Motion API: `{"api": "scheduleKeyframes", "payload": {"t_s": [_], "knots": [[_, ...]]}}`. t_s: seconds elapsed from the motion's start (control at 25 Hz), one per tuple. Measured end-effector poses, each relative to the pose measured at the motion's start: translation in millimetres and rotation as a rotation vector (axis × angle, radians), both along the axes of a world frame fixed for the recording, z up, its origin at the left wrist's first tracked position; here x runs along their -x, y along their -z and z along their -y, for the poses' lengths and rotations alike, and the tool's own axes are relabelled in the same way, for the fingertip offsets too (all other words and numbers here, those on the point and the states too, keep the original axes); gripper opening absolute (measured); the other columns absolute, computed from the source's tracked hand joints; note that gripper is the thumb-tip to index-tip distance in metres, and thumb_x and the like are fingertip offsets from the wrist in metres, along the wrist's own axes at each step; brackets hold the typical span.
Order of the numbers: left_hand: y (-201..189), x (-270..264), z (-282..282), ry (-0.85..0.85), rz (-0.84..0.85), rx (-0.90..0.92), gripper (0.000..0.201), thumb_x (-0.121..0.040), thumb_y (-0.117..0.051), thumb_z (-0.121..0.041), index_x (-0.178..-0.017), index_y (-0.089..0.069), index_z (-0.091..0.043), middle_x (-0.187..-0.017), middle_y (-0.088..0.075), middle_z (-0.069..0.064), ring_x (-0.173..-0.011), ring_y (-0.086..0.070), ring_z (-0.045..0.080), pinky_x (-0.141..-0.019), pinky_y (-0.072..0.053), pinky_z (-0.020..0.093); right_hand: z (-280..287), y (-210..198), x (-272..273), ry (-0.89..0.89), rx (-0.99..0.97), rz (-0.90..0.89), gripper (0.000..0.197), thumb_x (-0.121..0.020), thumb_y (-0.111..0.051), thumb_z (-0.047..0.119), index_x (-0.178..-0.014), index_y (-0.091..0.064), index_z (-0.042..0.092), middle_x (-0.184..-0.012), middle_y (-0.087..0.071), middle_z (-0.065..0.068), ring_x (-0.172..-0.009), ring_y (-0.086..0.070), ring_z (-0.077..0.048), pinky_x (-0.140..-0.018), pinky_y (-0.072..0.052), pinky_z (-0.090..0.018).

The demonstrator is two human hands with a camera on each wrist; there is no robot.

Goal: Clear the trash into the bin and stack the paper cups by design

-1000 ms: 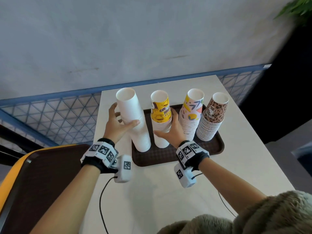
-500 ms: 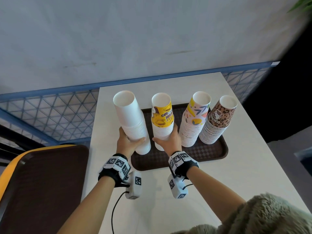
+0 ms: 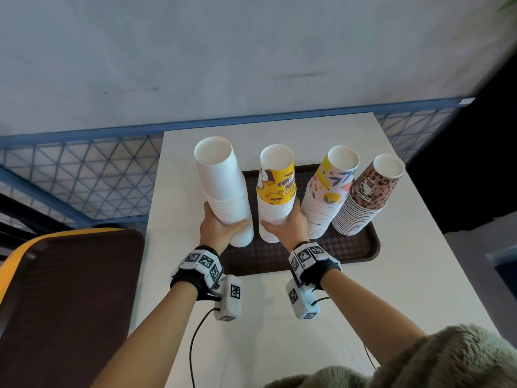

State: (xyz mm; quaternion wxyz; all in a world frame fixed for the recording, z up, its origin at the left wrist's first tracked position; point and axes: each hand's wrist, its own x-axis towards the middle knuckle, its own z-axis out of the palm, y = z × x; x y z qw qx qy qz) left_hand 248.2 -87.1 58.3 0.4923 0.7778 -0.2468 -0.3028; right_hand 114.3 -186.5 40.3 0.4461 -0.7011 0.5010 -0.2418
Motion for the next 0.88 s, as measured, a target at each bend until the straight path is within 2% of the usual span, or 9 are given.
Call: {"api": "scheduleKeyframes", "payload": {"t_s": [0.12, 0.28, 0.4, 0.48, 0.64, 0.72, 0.8, 0.88], "knots": [[0.4, 2.7, -0.5, -0.023, 0.009, 0.009, 0.09, -0.049, -0.077, -0.036, -0.126, -0.034, -0.02, -0.113, -0.05, -0.008, -0.101, -0.05, 0.016, -0.089, -0.039, 0.027, 4.6, -0.7, 2.2, -0.007, 0.032, -0.01, 0.086, -0.06, -0.083, 0.022, -0.129, -0.036, 0.005, -0.124, -0.056, -0.014, -0.115, -0.053, -0.03, -0.094, -0.04, -0.029], [1.7, 7.8, -1.3, -0.063, 0.023, -0.001, 0.086, -0.058, -0.083, -0.027, -0.128, -0.033, -0.019, -0.119, -0.053, -0.002, -0.102, -0.049, 0.018, -0.089, -0.039, 0.028, 6.8, -0.4, 5.3, -0.032, 0.043, -0.028, 0.088, -0.059, -0.084, 0.022, -0.13, -0.035, 0.005, -0.126, -0.055, -0.014, -0.118, -0.051, -0.031, -0.1, -0.04, -0.035], [2.8, 10.0, 0.4, -0.094, 0.038, -0.007, 0.082, -0.062, -0.082, -0.022, -0.127, -0.033, -0.017, -0.126, -0.054, 0.005, -0.109, -0.052, 0.024, -0.091, -0.04, 0.029, 4.5, -2.8, 4.4, -0.014, 0.024, -0.014, 0.086, -0.06, -0.083, 0.02, -0.13, -0.036, 0.004, -0.126, -0.055, -0.015, -0.117, -0.051, -0.03, -0.094, -0.037, -0.026], [2.7, 10.8, 2.0, -0.111, 0.05, -0.007, 0.08, -0.062, -0.082, -0.022, -0.127, -0.034, -0.015, -0.127, -0.055, 0.007, -0.113, -0.053, 0.027, -0.092, -0.04, 0.029, 2.0, -2.5, 3.1, 0.004, 0.024, -0.004, 0.086, -0.06, -0.083, 0.019, -0.13, -0.036, 0.004, -0.125, -0.055, -0.014, -0.116, -0.051, -0.03, -0.092, -0.035, -0.024], [2.8, 10.9, 2.5, -0.106, 0.051, -0.026, 0.083, -0.062, -0.082, -0.023, -0.128, -0.032, -0.013, -0.128, -0.054, 0.009, -0.115, -0.052, 0.03, -0.095, -0.042, 0.031, -0.2, -1.7, 1.5, 0.014, -0.019, 0.001, 0.087, -0.06, -0.083, 0.02, -0.131, -0.034, 0.005, -0.126, -0.053, -0.014, -0.118, -0.05, -0.03, -0.095, -0.038, -0.029], [2.9, 10.0, 0.6, -0.075, 0.031, -0.041, 0.092, -0.058, -0.083, -0.03, -0.131, -0.028, -0.014, -0.131, -0.051, 0.008, -0.118, -0.05, 0.03, -0.098, -0.042, 0.035, -0.9, -4.3, 2.0, 0.016, -0.047, -0.007, 0.089, -0.06, -0.083, 0.02, -0.133, -0.032, 0.006, -0.129, -0.051, -0.014, -0.12, -0.048, -0.03, -0.099, -0.038, -0.033], [2.9, 9.7, -3.5, -0.047, -0.013, -0.042, 0.103, -0.055, -0.08, -0.034, -0.137, -0.02, -0.016, -0.136, -0.046, 0.008, -0.123, -0.047, 0.029, -0.101, -0.04, 0.037, -5.8, -4.3, 5.2, 0.01, -0.086, -0.015, 0.094, -0.061, -0.082, 0.02, -0.136, -0.027, 0.007, -0.133, -0.047, -0.013, -0.123, -0.045, -0.03, -0.104, -0.038, -0.038], [3.0, 11.4, -9.3, -0.038, -0.046, -0.067, 0.107, -0.063, -0.081, -0.029, -0.142, -0.01, -0.019, -0.143, -0.039, 0.012, -0.128, -0.042, 0.029, -0.104, -0.036, 0.037, -13.7, -6.0, 10.4, -0.013, -0.124, -0.01, 0.1, -0.063, -0.081, 0.02, -0.14, -0.019, 0.008, -0.139, -0.042, -0.013, -0.128, -0.041, -0.03, -0.107, -0.037, -0.04]]}}
